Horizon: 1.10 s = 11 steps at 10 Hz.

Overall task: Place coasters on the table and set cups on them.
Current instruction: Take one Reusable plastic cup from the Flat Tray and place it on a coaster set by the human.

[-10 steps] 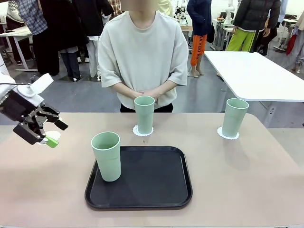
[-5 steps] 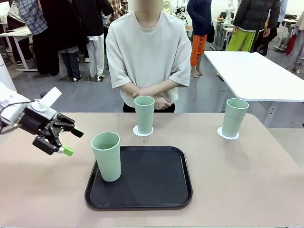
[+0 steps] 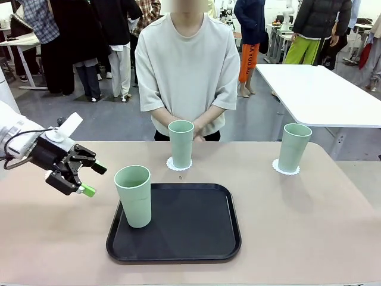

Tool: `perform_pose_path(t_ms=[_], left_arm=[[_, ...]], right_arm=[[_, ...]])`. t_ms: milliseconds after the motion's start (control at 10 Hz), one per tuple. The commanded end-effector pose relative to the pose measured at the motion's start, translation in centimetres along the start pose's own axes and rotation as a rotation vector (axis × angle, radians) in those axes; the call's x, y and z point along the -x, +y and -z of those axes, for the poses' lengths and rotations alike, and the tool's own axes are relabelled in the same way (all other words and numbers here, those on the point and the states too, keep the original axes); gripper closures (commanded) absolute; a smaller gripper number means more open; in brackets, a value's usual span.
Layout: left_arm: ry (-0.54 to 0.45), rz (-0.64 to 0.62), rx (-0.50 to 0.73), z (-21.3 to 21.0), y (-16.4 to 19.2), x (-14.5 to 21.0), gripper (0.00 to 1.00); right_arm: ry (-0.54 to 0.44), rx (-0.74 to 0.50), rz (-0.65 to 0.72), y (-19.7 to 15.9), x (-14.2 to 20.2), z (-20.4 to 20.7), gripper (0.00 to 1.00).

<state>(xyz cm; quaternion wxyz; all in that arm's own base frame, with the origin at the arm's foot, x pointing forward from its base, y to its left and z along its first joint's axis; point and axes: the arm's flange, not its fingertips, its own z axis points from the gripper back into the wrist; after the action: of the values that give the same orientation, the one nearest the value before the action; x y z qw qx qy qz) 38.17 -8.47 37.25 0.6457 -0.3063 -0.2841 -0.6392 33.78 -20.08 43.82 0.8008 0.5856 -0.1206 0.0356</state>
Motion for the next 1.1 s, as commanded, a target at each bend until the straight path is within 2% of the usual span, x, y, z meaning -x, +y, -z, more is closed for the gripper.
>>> perform_pose_path(t_ms=[0,100,400,600,1000], left_arm=[[-0.019,0.013,0.034,0.9,-0.1,0.7,0.0],[0.0,0.0,0.0,0.0,0.0,0.0,0.0],[-0.227,0.088,-0.002,0.0,1.0,3.3,0.0],[-0.297,0.089,0.019,1.4,0.7,5.8,0.0],[-0.421,0.061,-0.024,4.5,0.4,8.5,0.0]], right_arm=[[-0.007,0.003,0.011,0.1,-0.2,-0.1,0.0],[-0.007,0.003,0.011,0.1,-0.2,-0.1,0.0],[-0.007,0.003,0.011,0.1,-0.2,-0.1,0.0],[-0.007,0.003,0.011,0.1,-0.2,-0.1,0.0],[-0.007,0.003,0.011,0.1,-0.2,-0.1,0.0]])
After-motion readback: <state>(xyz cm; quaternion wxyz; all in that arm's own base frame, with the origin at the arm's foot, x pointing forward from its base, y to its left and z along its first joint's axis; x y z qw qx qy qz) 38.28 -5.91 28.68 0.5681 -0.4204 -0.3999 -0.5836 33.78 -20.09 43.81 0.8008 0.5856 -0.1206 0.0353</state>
